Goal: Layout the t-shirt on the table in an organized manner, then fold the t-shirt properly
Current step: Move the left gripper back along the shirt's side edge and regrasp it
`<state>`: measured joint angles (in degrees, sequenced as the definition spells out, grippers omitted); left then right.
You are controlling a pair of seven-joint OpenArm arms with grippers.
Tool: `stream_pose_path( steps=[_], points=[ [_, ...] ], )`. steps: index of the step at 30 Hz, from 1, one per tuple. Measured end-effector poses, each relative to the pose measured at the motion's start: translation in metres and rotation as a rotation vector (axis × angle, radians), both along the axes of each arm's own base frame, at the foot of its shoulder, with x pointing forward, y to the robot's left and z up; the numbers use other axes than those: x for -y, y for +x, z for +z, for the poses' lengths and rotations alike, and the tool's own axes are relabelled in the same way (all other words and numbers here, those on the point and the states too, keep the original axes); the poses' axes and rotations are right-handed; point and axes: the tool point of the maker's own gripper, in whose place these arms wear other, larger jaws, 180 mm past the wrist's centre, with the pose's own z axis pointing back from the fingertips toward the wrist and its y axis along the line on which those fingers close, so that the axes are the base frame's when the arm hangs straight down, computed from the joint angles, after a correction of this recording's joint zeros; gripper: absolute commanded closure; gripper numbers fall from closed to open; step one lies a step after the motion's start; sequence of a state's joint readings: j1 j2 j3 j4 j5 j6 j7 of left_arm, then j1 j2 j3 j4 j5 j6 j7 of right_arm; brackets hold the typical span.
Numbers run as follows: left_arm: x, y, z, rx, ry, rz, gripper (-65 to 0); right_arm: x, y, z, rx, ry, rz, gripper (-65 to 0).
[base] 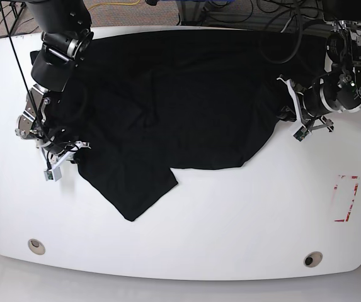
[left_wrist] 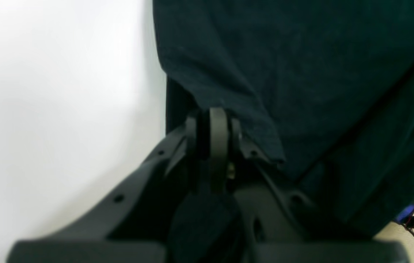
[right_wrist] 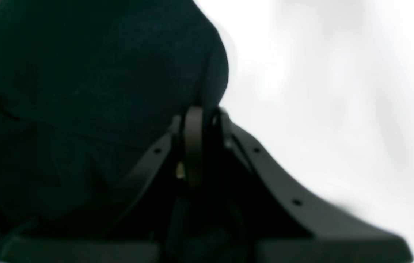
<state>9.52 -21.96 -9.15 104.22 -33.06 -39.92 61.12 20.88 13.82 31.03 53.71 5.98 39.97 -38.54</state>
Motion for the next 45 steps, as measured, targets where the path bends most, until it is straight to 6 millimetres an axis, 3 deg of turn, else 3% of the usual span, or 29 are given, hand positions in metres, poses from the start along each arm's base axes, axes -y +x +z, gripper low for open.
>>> stream_pose_path(
  steps=[17, 20, 26, 33, 45],
  points=[
    [0.005, 0.003, 0.013, 0.036, 0.004, -0.023, -1.0, 0.0, 0.0, 0.0, 0.0, 0.0, 0.0, -5.5],
    [-0.004, 0.008, 0.017, 0.054, 0.016, 0.008, -1.0, 0.0, 0.0, 0.0, 0.0, 0.0, 0.0, -5.5],
    [-0.045, 0.03, 0.03, 0.117, 0.098, 0.137, -0.8, 0.0, 0.0, 0.0, 0.0, -0.001, 0.0, -5.2],
    [-0.051, 0.035, 0.023, 0.107, 0.15, 0.164, 0.0, 0.003, -0.001, 0.003, -0.003, -0.023, 0.007, -5.2],
    [-0.063, 0.056, 0.032, 0.155, 0.263, 0.219, 0.0, 0.009, -0.003, 0.014, -0.01, -0.084, 0.022, -5.2]
  ],
)
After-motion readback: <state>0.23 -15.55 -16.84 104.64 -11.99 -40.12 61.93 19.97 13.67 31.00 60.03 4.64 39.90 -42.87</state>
